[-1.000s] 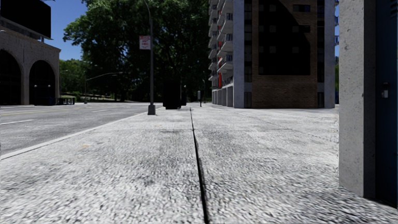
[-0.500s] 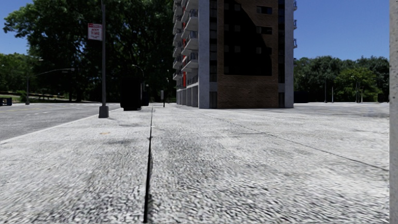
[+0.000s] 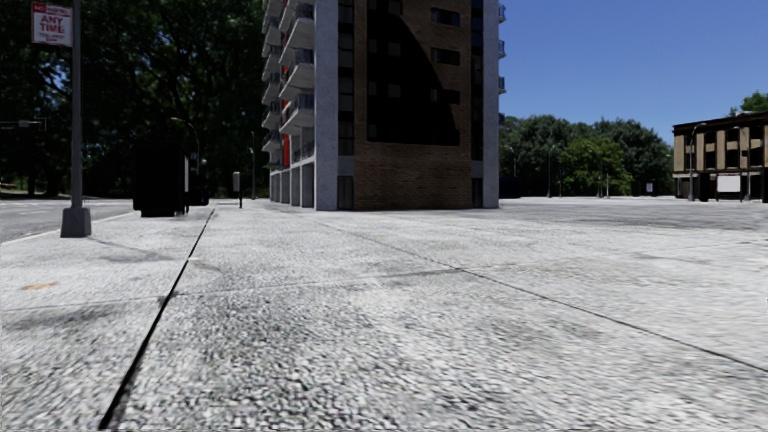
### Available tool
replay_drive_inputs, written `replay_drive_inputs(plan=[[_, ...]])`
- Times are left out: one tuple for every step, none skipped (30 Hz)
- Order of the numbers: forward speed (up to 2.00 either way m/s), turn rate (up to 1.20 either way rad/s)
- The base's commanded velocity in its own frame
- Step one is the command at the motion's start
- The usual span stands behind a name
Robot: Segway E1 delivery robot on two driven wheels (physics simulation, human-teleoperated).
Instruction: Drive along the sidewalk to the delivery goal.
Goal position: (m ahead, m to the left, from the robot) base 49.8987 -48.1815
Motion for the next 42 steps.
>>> replay_drive_inputs(plan=[[2.0,-0.47],[2.0,-0.47],[2.0,-0.47],[2.0,-0.47],[2.0,-0.47],[2.0,-0.47],[2.0,-0.47],[2.0,-0.47],[2.0,-0.47],[2.0,-0.47],[2.0,-0.47],[2.0,-0.47],[2.0,-0.47],[2.0,-0.47],[2.0,-0.47],[2.0,-0.47],[2.0,-0.47],[2.0,-0.47],[2.0,-0.47],[2.0,-0.47],[2.0,-0.47],[2.0,-0.47],[2.0,-0.47],[2.0,-0.47],[2.0,-0.47],[2.0,-0.47],[2.0,-0.47],[2.0,-0.47],[2.0,-0.47],[2.0,-0.47],[2.0,-0.47],[2.0,-0.47],[2.0,-0.47],[2.0,-0.47],[2.0,-0.47],[2.0,-0.47],[2.0,-0.25],[2.0,0.0],[2.0,0.0],[2.0,0.0],[2.0,0.0],[2.0,0.0]])
